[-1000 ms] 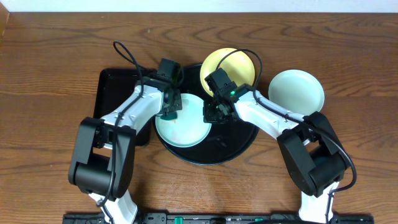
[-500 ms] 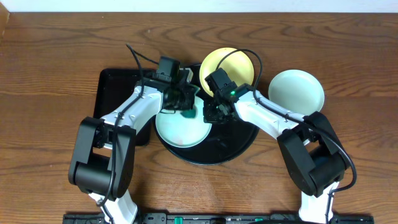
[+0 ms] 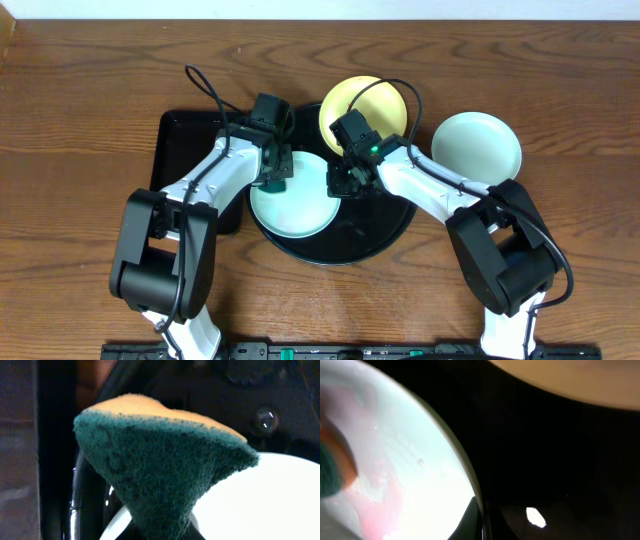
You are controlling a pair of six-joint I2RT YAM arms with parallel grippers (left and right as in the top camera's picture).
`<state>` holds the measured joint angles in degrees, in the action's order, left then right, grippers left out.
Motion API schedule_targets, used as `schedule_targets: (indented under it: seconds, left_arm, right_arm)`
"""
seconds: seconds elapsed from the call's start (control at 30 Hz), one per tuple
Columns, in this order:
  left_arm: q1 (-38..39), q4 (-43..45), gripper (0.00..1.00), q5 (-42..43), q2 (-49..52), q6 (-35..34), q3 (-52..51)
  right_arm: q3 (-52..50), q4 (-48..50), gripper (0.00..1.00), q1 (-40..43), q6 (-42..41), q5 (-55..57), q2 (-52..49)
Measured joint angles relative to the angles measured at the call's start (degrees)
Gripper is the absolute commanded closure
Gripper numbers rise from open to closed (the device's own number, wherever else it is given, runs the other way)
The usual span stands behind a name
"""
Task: Clean dirty plates on tray and stack at the side
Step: 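Scrub the second green plate with the sponge while the right gripper holds it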
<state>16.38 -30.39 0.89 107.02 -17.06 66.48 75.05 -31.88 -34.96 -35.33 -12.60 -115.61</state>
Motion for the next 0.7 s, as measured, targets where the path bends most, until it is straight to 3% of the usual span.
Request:
schedule_targets:
  seconds: [0.2,0.4,0.5,0.7]
  left_arm:
    - [-1.3,-0.5,0.92,13.0,0.0,5.1,0.0]
    - [-0.2,6.3,0.92,22.8,0.0,8.3,-0.6]
    - [0.0,9.8,0.92,18.8,0.0,7.8,-0.6]
    - [0.1,8.7,0.92,-1.6,-0.1,-1.3,-0.5]
  right_arm:
    - [0.0,0.0,0.99,0.0,0.0,0.3,0.0]
    - [0.0,0.1,0.99,0.0,0.0,0.1,0.0]
    - [0.0,0.1,0.99,0.0,0.0,0.1,0.0]
    - [0.0,0.1,0.99,0.0,0.0,0.0,0.0]
